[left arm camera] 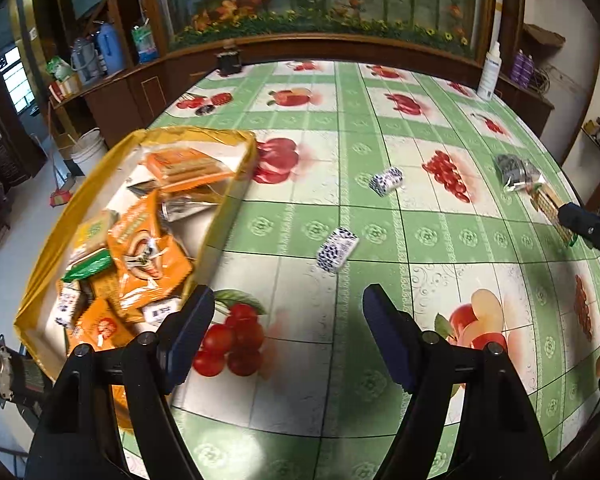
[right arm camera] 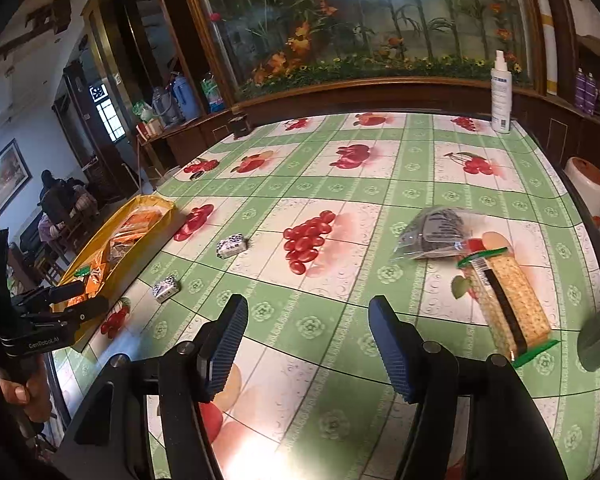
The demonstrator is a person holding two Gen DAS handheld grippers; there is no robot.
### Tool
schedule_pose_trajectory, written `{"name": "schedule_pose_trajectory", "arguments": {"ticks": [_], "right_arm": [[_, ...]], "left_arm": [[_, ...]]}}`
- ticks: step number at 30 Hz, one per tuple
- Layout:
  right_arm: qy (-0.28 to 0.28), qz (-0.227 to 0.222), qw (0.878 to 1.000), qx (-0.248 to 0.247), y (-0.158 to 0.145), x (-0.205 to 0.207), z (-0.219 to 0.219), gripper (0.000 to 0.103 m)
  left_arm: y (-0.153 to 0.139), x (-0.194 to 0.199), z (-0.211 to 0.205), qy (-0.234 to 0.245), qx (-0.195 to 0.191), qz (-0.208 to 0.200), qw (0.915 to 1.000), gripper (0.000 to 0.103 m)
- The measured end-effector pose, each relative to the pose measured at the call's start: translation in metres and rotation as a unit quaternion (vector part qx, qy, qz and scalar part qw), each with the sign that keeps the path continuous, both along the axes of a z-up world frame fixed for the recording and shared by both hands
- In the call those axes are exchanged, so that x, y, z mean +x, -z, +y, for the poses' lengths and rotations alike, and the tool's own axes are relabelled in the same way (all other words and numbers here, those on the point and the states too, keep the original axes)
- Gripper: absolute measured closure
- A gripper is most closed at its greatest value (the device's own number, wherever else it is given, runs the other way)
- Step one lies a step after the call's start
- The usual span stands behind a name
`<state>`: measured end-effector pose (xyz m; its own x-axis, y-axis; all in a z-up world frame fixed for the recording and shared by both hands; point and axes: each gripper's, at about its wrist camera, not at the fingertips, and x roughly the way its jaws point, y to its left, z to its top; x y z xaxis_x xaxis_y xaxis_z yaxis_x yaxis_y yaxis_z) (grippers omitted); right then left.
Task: Organize snacks
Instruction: 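Move left tool toward blue-and-white milk candy while right tool withdraws from tray, then close left tool on blue-and-white milk candy while right tool moves beside it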
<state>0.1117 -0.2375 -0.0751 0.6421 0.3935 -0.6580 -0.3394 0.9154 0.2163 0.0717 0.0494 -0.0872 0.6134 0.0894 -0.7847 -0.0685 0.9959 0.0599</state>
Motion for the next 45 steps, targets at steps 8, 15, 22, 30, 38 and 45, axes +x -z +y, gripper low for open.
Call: {"name": "schedule_pose_trajectory", "arguments": {"ticks": [8,15,22,30,38,45], "right_arm": [[0.053,0.012,0.998,0.015,0.006,0.014,-0.049,0.034],[0.026,-0.001,1.000,0.017,-0.002,0.038,-0.010,0.034],[-0.078,0.009,0.997,0.010,0.010,0.073,0.100,0.035],[-0.116,0.019,0.992,-0.053,0.037,0.097,0.172,0.036],[-0.113,0.035,0.989,-0.094,0.057,0.099,0.178,0.070],[-0.101,0.033,0.993,-0.059,0.044,0.089,0.154,0.070]], "left_arm": [[0.013,0.016,-0.006,0.007,-0.006,0.017,0.9998,0.026],[0.019,0.030,0.001,-0.004,-0.009,0.021,0.9997,0.026],[0.032,0.043,0.007,-0.009,-0.012,0.031,0.9994,0.026],[0.037,0.057,0.006,0.017,-0.030,0.037,0.9987,0.026],[0.045,0.066,-0.001,0.029,-0.030,0.035,0.9985,0.026],[0.041,0.065,-0.009,0.051,-0.031,0.025,0.9979,0.084]]}}
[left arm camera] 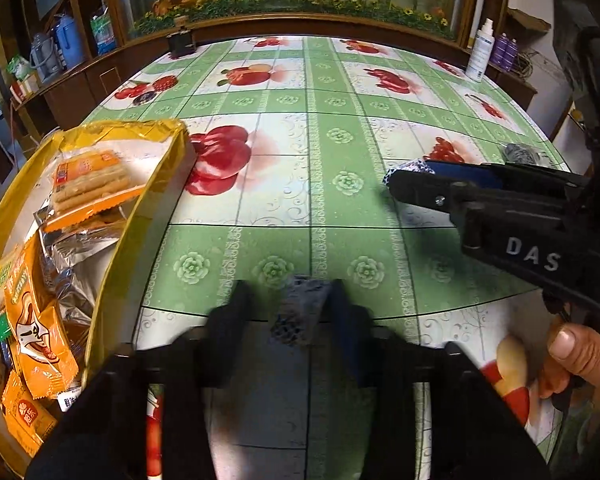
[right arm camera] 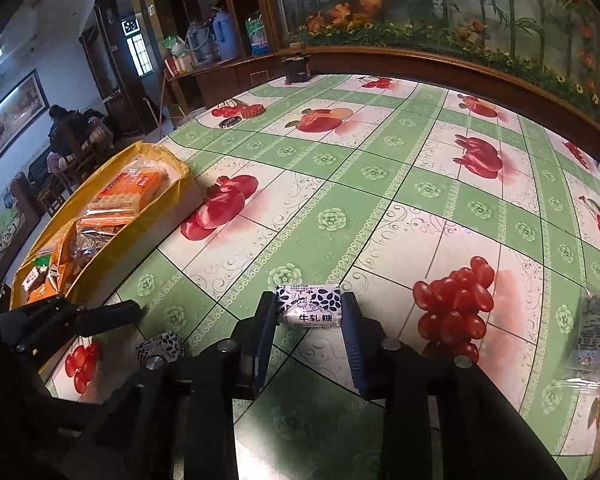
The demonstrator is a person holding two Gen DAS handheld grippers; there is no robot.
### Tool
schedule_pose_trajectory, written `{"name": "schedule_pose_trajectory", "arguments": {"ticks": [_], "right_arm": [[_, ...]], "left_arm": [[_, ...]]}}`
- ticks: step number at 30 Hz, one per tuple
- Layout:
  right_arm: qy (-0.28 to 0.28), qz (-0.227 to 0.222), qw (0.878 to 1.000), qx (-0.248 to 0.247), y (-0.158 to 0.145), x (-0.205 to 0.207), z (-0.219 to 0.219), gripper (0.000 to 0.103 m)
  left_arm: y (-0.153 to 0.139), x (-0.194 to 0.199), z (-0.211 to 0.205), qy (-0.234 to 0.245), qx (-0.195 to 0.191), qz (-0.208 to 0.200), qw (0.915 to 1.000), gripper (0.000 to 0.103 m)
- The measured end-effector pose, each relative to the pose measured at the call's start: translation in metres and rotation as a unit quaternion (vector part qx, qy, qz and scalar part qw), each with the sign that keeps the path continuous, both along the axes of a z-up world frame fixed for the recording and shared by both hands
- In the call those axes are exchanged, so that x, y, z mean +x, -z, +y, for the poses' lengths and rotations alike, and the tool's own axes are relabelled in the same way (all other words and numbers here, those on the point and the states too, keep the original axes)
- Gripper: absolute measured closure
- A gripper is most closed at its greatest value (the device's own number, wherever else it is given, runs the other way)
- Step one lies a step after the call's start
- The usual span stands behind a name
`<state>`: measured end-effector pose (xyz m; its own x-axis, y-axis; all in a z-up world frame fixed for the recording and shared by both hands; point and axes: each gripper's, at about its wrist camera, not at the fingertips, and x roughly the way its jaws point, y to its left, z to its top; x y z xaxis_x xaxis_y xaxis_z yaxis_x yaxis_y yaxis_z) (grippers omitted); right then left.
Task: Organize snacks
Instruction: 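Close left tool on blue-and-white milk candy while right tool moves beside it, then carry milk candy in left tool over the yellow tray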
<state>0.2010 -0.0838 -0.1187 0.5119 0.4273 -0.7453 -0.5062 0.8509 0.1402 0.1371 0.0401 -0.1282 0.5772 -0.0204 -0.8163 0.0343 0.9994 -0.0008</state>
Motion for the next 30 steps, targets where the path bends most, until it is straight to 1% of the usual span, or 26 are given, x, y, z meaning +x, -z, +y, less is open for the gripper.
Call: {"name": "schedule_pose_trajectory", "arguments": {"ticks": [1,5,11,14,19,22,26,30], "right_arm": [[0.004,-0.001,1.000,0.007,-0.003,-0.002,-0.005,0.070],[0.017,-0.007,0.999,0.040,-0.020,-0.015,-0.026,0.070],[0.027,-0.026,0.996,0.080,-0.048,-0.042,-0.051,0.070],[0.025,-0.032,0.995,0.096,-0.059,-0.055,-0.054,0.070],[0.007,-0.041,0.994,0.104,-0.070,-0.071,-0.045,0.070],[-0.006,-0.046,0.993,0.105,-0.074,-0.077,-0.035,0.070],[-0.025,-0.054,0.993,0.105,-0.081,-0.083,-0.020,0.070],[-0.042,-0.060,0.992,0.101,-0.085,-0.088,-0.007,0.070]], "left_arm": [[-0.001,0.000,-0.001,0.004,-0.002,0.002,1.0000,0.086],[-0.003,-0.006,-0.003,0.008,-0.021,0.000,0.9997,0.087],[-0.030,-0.027,0.000,-0.002,-0.030,-0.035,0.9989,0.087],[-0.043,-0.037,0.008,-0.024,-0.026,-0.050,0.9981,0.087],[-0.055,-0.050,0.027,-0.060,-0.009,-0.064,0.9961,0.086],[-0.059,-0.058,0.037,-0.076,-0.005,-0.069,0.9947,0.086],[-0.063,-0.067,0.048,-0.089,0.004,-0.077,0.9930,0.086],[-0.066,-0.072,0.057,-0.098,0.004,-0.082,0.9918,0.086]]}}
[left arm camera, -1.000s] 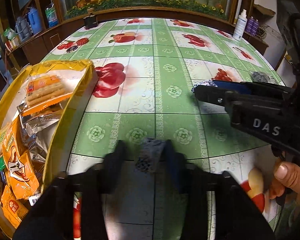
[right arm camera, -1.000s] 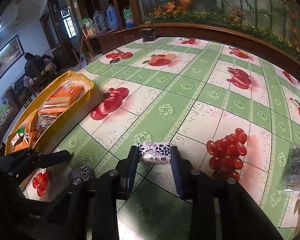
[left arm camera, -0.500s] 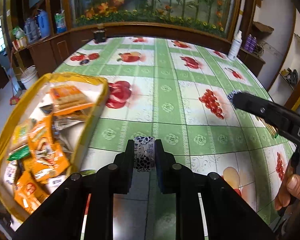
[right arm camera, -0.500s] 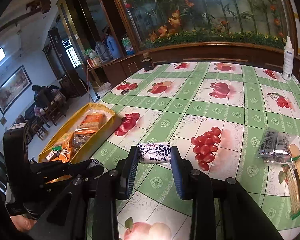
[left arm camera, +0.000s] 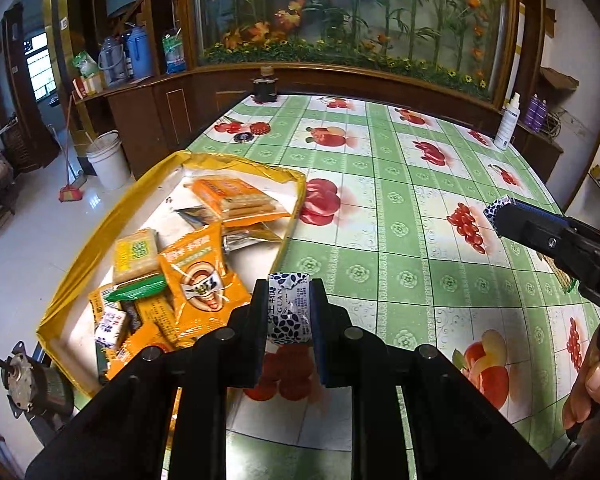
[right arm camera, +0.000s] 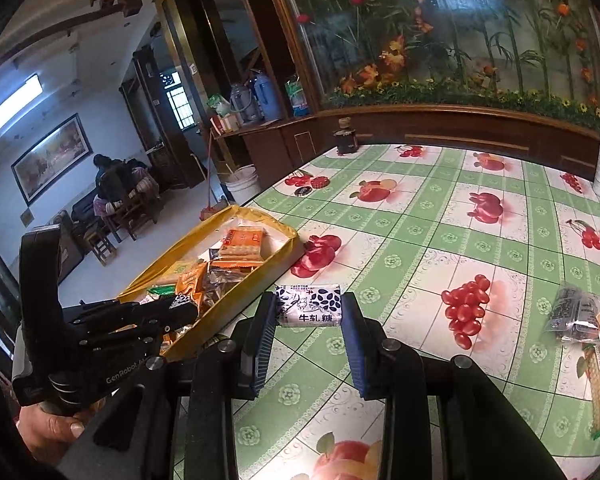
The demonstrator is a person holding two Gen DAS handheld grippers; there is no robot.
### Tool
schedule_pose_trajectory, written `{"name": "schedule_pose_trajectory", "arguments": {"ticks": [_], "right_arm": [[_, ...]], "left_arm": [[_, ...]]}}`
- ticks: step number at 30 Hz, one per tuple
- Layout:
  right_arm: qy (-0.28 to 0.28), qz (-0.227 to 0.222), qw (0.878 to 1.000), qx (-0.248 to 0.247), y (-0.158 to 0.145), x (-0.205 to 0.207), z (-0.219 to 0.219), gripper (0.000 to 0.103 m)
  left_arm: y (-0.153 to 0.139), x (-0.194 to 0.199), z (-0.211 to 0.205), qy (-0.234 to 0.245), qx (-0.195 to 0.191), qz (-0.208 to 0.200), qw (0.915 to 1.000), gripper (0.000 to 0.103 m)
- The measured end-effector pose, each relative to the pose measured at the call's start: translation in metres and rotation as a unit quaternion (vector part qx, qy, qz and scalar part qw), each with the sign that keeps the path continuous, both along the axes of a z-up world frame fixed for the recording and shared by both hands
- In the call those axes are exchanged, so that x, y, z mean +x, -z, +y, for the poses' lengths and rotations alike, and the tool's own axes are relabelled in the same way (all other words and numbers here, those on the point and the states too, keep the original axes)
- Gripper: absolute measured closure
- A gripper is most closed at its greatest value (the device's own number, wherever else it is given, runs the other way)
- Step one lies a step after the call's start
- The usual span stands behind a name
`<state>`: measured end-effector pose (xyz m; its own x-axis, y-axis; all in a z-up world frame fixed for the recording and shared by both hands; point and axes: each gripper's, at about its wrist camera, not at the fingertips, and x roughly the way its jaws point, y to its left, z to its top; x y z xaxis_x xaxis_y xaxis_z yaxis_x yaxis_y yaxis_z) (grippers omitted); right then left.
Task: Organize snacks
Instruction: 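Carry milk candy in left tool over the yellow tray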
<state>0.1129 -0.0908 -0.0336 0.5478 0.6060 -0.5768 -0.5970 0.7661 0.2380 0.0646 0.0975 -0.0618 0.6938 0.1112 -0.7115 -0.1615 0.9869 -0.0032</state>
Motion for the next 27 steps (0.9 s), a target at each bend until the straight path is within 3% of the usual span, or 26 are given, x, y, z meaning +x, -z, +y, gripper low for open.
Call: {"name": "schedule_pose_trajectory", "arguments": {"ticks": [10,27], "right_arm": [[-0.031,-0.006,1.000,-0.004,-0.002,-0.002,0.027,0.070],[-0.124,-0.002,0.992,-0.013,0.010,0.001,0.119,0.070]], "left_arm": [[-0.002,-0.012,0.024,-0.023,0.002,-0.002,0.9997,0.086],[0.009,-0.025,0.089,-0.089,-0.009,0.012,0.9959,0.086]]}}
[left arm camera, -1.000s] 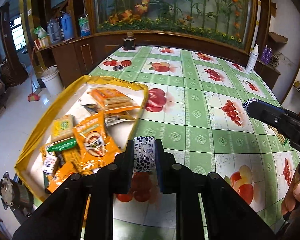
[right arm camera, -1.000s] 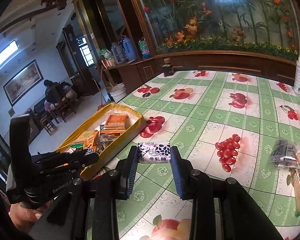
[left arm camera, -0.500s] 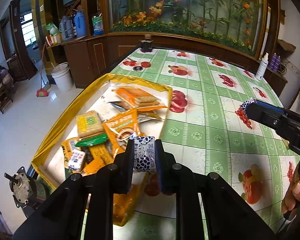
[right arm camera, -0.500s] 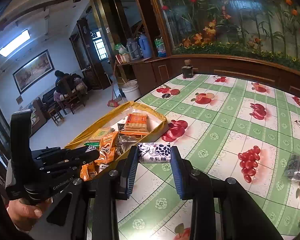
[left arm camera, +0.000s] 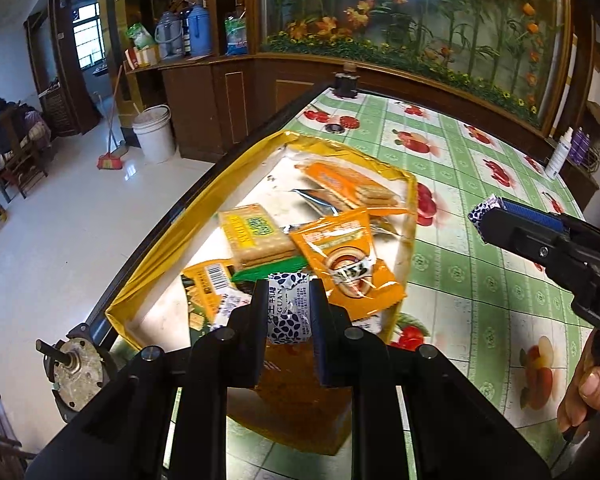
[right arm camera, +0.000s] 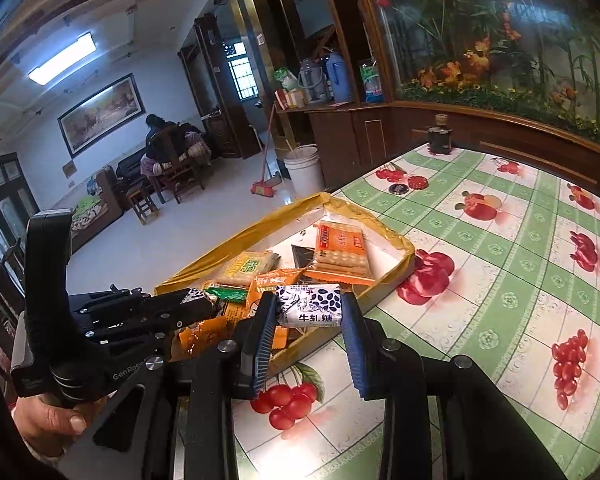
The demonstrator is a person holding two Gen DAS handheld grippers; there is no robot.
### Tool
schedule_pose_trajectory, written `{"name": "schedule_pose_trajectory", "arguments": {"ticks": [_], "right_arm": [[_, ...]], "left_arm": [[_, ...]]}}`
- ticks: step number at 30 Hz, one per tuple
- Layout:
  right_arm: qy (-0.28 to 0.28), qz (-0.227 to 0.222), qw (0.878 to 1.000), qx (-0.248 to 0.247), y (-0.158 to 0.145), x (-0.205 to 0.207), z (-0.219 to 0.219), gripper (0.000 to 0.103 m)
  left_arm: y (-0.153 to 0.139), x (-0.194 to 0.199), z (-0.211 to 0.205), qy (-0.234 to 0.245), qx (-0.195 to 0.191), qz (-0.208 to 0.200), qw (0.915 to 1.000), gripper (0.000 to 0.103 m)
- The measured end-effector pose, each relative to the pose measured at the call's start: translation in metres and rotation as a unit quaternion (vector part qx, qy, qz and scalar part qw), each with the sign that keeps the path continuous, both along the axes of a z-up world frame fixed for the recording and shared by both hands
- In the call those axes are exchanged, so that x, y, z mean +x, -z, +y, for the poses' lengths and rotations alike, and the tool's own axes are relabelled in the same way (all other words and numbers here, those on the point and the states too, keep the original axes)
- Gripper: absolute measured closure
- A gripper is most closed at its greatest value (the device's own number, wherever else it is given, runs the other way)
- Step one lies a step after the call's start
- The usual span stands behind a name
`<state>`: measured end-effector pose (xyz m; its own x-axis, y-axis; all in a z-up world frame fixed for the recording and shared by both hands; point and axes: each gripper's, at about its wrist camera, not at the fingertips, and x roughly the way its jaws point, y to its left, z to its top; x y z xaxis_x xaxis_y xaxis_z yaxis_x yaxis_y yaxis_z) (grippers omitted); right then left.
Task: Organize snacks
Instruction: 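Carry milk candy in left tool over the yellow tray, then open left tool to drop milk candy into tray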
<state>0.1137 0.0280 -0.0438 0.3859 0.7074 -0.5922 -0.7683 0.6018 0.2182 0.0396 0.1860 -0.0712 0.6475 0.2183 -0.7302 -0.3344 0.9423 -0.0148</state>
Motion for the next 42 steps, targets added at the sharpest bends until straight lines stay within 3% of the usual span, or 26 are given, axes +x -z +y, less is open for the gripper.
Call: {"name": "schedule_pose_trajectory", "arguments": {"ticks": [16,26,39,40,42], "right_arm": [[-0.039,0.032,0.999,-0.002,0.024,0.013,0.057,0.070],[-0.045,0.027,0.999,-0.009,0.033,0.028,0.099,0.070],[-0.040,0.035,0.998,-0.018,0.042,0.041,0.107,0.067],[-0.039,0.034,0.998,-0.018,0.041,0.041,0.105,0.066],[-0.034,0.030,0.999,-0.014,0.037,0.039,0.099,0.061]], "left_arm": [[0.012,0.005,0.032,-0.026,-0.010,0.011,0.9996,0.086],[0.016,0.009,0.040,-0.031,-0.013,0.013,0.9993,0.086],[0.014,0.011,0.044,-0.033,-0.012,0.011,0.9993,0.085],[0.013,0.011,0.043,-0.036,-0.006,0.011,0.9993,0.080],[0.009,0.010,0.040,-0.042,0.008,0.006,0.9991,0.059]]}}
